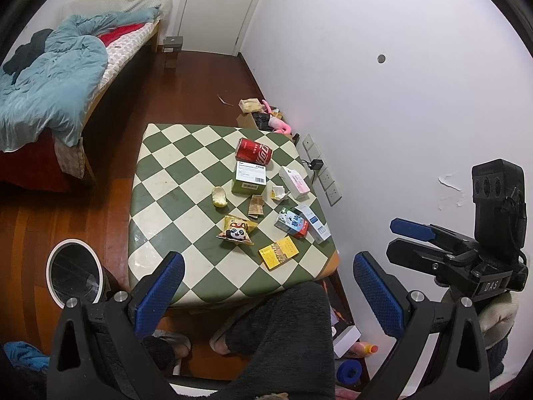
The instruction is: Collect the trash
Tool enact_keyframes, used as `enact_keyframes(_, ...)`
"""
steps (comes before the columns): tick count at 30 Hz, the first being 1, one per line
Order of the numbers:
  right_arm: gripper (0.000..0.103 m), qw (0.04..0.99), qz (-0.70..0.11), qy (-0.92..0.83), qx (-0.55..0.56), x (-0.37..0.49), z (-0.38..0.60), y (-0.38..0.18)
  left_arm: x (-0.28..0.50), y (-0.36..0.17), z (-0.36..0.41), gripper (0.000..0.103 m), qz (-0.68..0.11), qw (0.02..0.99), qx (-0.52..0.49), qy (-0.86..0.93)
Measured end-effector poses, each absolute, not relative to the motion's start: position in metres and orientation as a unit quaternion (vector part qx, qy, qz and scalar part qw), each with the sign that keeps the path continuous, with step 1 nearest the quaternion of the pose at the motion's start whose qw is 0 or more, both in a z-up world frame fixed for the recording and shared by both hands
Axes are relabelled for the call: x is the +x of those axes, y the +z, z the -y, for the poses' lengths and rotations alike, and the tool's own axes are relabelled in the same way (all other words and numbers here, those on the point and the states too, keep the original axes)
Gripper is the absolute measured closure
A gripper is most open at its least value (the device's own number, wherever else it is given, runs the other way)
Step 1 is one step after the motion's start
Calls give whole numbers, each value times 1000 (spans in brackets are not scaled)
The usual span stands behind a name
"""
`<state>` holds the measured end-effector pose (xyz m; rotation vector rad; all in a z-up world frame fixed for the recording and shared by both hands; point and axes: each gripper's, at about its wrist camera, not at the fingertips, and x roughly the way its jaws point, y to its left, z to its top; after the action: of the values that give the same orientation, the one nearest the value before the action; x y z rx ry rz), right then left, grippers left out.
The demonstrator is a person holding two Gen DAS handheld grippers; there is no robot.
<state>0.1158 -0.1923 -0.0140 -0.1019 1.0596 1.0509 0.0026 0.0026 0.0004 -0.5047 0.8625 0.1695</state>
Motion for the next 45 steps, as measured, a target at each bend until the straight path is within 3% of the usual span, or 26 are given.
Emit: enact_keyframes(45,0,734,-479,480,-44,111,186,-8,-3,11,-8,0,-405,880,-238,70)
